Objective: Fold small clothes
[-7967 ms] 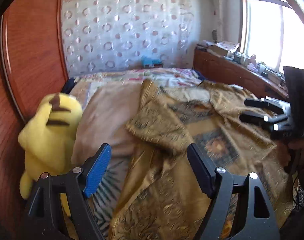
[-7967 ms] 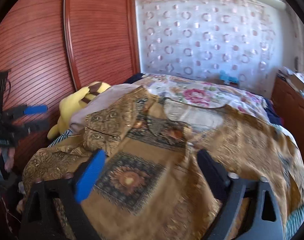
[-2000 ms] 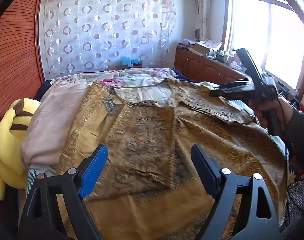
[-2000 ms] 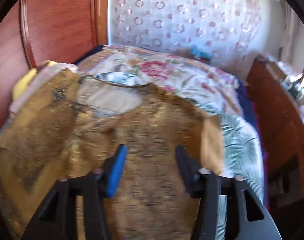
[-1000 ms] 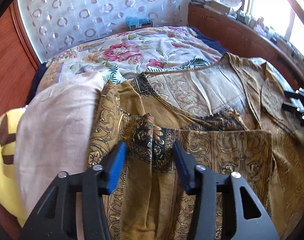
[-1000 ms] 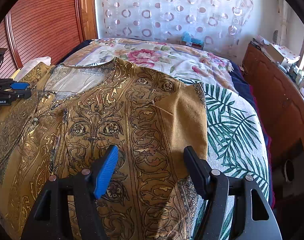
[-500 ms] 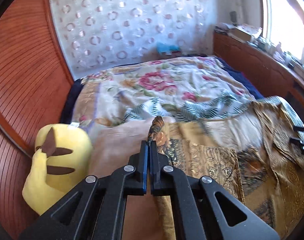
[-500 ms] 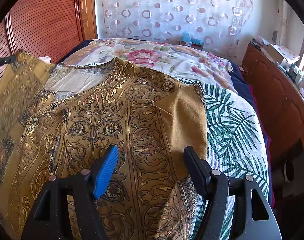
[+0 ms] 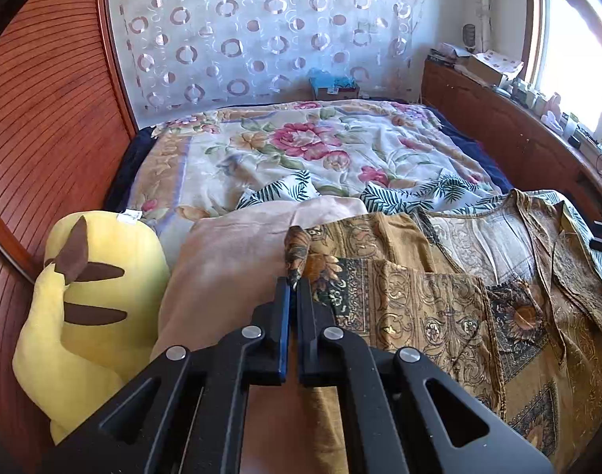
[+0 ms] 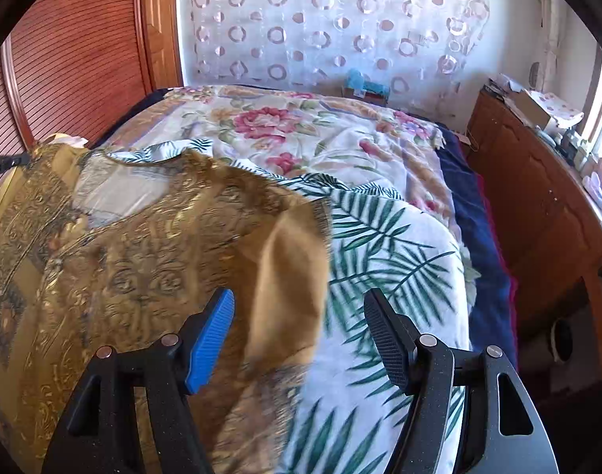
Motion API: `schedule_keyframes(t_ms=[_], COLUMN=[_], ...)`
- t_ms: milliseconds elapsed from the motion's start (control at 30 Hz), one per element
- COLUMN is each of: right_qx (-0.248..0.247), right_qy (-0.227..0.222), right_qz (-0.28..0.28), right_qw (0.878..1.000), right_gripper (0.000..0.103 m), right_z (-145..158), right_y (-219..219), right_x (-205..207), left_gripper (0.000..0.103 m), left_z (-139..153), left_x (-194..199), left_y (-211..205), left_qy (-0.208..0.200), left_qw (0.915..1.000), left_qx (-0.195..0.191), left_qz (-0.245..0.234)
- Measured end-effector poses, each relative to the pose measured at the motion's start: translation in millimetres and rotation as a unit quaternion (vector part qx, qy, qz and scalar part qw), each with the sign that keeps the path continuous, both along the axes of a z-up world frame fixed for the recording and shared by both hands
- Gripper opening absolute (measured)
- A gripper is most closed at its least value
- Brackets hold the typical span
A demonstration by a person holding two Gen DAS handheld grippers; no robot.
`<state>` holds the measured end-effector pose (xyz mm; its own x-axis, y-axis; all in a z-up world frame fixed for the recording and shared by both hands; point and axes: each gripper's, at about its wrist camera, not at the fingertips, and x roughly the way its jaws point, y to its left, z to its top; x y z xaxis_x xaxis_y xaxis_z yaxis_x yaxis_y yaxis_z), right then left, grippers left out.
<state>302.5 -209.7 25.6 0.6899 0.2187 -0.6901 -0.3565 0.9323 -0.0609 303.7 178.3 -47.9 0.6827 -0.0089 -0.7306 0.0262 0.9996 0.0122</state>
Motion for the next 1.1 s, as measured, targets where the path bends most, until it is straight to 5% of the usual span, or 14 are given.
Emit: schedule_keyframes(t_ms=[367, 400, 500, 800, 1100], right_qx=[0.017, 0.010, 0.023, 0.064, 0.084], right_qy=[0.051, 0.057, 0.048, -0.060, -0.123], right_qz=[0.003, 0.007, 0.021, 0.033, 0.047], right_qw=[0.999, 0.998, 0.998, 0.996, 0.988], right_gripper=[0.067, 0.057, 0.002, 0.002, 0.002], right_z=[-13, -15, -9, 46, 66], right_y=[14, 17, 18, 8, -12], right_x=[49, 53, 49, -26, -144], left_gripper=[0.003, 0.002, 0.002, 0.002, 0.002], left_z=[5, 8, 22, 89, 90], left_x=[-5, -8, -23, -105, -207], left_y=[-6, -9, -23, -46, -41], left_qy=[-0.015, -0.019, -0.043, -0.128, -0.163], left_qw=[0.9998, 0.9997, 0.9986, 0.9900, 0.9853], left_qx=[-0.007, -0.003, 0.014, -0.009, -0.021], left_qz=[-0.012, -0.015, -0.026, -0.058, -0.047])
